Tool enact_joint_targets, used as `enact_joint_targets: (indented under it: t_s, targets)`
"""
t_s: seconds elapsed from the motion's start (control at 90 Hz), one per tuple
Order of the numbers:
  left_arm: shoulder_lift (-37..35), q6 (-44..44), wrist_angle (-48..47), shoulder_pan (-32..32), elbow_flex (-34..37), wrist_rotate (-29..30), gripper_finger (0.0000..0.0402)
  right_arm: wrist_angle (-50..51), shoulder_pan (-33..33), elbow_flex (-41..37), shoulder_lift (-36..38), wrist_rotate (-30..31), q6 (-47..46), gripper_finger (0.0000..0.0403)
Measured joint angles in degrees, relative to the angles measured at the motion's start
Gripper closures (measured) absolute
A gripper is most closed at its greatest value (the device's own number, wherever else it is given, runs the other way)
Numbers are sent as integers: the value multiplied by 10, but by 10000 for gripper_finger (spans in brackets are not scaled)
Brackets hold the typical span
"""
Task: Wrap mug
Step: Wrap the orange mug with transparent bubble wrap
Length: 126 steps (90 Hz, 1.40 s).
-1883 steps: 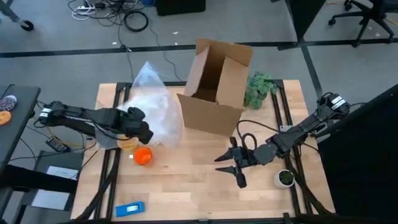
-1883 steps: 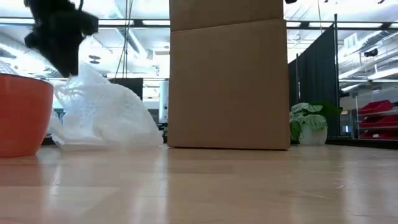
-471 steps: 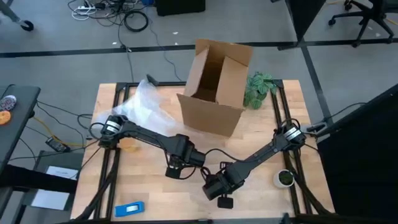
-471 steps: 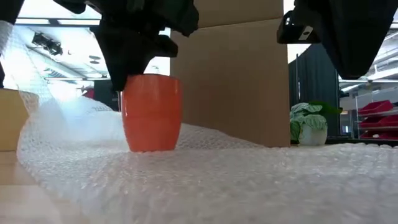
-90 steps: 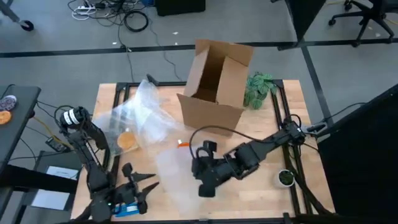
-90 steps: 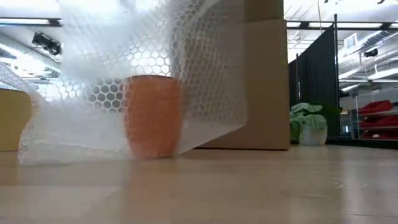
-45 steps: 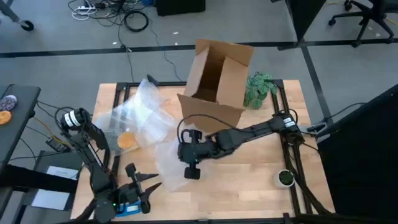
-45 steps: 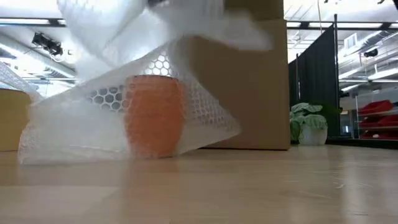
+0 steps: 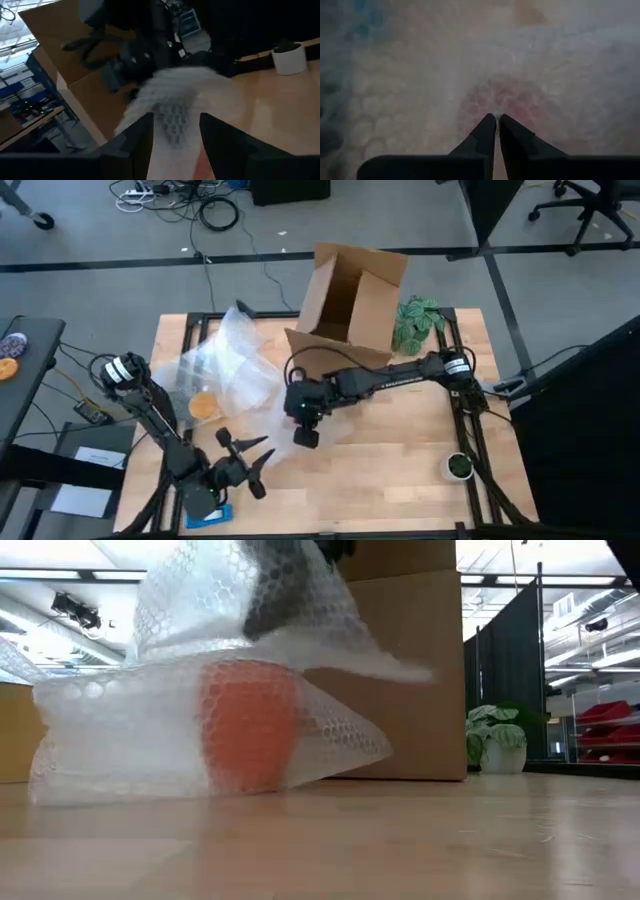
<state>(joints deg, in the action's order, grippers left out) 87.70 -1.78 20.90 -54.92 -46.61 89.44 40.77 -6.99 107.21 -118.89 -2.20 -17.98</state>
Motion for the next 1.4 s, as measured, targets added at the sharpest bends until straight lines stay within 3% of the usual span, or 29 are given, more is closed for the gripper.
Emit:
enact_joint_targets:
  t_s: [0.389,0.622,0.844,1.1,1.4]
  targets:
    - [-34,-57,-2,-4,0,7,257,-46,3,-32,0,8,5,380]
    - [-34,-41,-32,-3,0,6,257,-34,-3,13,1,10,16,338]
    - [-35,-37,-35,-2,0,6,257,-31,-4,47,2,9,22,325]
    - [-126,56,-87,-50,0,-60,257,-29,-4,53,2,10,23,325]
    - [-188,205,-283,-96,0,-32,257,-32,-4,53,5,10,26,324]
